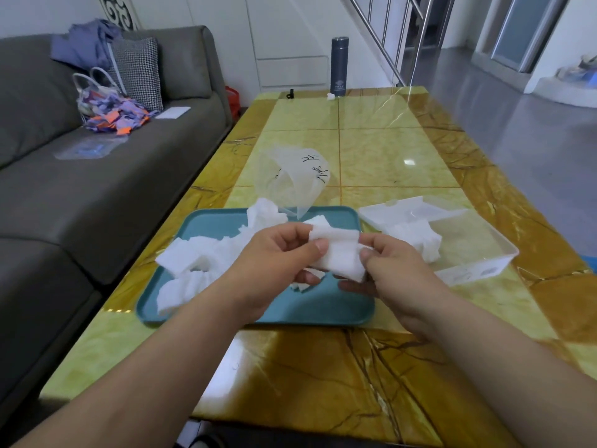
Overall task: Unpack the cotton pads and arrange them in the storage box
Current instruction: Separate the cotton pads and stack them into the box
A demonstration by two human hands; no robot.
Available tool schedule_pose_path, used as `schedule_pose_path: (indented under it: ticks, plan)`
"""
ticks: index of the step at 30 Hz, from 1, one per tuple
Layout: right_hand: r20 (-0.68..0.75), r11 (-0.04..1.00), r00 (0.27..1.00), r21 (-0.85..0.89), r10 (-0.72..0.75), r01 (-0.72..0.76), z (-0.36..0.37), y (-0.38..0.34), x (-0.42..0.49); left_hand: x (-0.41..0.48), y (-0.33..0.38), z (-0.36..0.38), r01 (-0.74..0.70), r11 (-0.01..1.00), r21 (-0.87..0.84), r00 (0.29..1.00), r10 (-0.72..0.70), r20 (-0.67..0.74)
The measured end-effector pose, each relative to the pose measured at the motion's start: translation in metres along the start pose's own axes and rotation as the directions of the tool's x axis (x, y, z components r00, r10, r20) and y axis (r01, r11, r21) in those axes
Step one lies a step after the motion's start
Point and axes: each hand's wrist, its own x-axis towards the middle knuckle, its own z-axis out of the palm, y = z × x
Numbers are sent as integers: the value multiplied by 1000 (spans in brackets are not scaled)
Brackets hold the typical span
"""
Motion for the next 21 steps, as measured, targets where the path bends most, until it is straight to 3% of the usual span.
schedule_pose_path:
  ticks: [8,13,17,21]
  plan:
    - [156,990,987,139,-44,22,-2,-5,-4,4,-16,-2,-16,991,130,1000,19,-24]
    - [183,995,981,88,-70,55,1,-2,-2,7,-20,-4,-38,987,159,998,46,-49]
    - [148,994,983,-4,-106,107,1,-1,-1,6,-24,-1,-112,931,347,984,152,-92]
    - [148,992,983,-47,-113,121,-1,-3,-2,7,-25,-2,-114,939,324,988,142,-63]
